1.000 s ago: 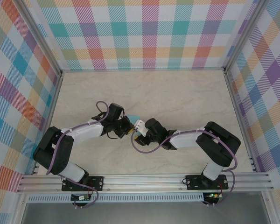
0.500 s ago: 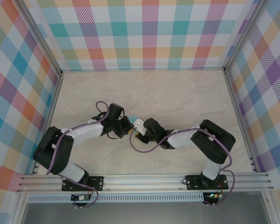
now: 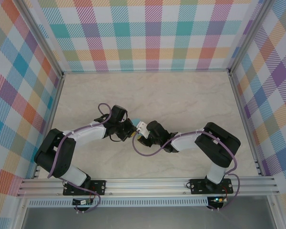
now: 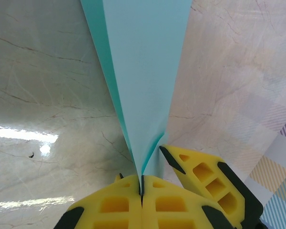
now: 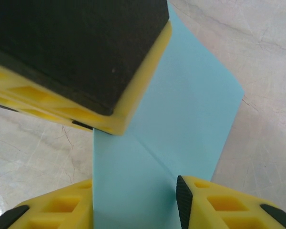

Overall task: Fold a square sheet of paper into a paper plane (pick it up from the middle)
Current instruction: Fold the wing for the fifth time at the center of the table.

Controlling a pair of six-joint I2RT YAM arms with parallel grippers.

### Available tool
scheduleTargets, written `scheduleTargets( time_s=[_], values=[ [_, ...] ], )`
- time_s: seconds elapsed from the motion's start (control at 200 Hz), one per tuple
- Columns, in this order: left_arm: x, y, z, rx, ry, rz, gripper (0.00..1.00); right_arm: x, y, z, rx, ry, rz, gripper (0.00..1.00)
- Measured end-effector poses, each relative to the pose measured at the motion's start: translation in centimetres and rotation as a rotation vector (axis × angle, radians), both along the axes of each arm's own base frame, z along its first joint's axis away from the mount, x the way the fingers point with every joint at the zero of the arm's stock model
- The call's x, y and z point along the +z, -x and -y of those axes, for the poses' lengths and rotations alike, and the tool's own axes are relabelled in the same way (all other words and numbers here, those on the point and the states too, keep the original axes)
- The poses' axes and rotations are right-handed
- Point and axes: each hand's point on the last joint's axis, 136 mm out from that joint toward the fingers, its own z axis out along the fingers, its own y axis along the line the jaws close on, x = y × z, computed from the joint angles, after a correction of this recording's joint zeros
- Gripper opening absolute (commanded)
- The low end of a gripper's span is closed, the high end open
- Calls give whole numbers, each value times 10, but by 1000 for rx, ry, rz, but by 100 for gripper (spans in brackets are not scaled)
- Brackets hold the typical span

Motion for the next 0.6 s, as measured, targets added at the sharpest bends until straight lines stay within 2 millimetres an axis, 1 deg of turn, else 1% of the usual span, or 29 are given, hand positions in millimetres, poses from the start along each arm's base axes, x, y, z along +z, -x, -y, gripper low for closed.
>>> scheduleTargets(
  time_s=[0.23, 0.325, 0.385, 0.485, 0.55, 0.6],
  values=[
    [-1, 0, 0, 1, -1, -2, 1, 1, 0, 0, -5, -6, -2, 28],
    [-1, 0, 0, 2, -3, -2, 4, 1, 0, -1, -6, -9, -3, 22],
    [-1, 0, -1, 2, -5, -3, 7, 1, 0, -1, -11, -13, -6, 19],
    [1, -1, -4, 1, -20, -4, 20, 2, -1, -1, -18, -20, -12, 17],
    [3, -2, -10, 8, -29, -2, 26, 1, 0, -1, -23, -23, -20, 16],
    [7, -4, -18, 20, -39, 3, 31, 1, 1, -1, -28, -32, -35, 15]
  ],
)
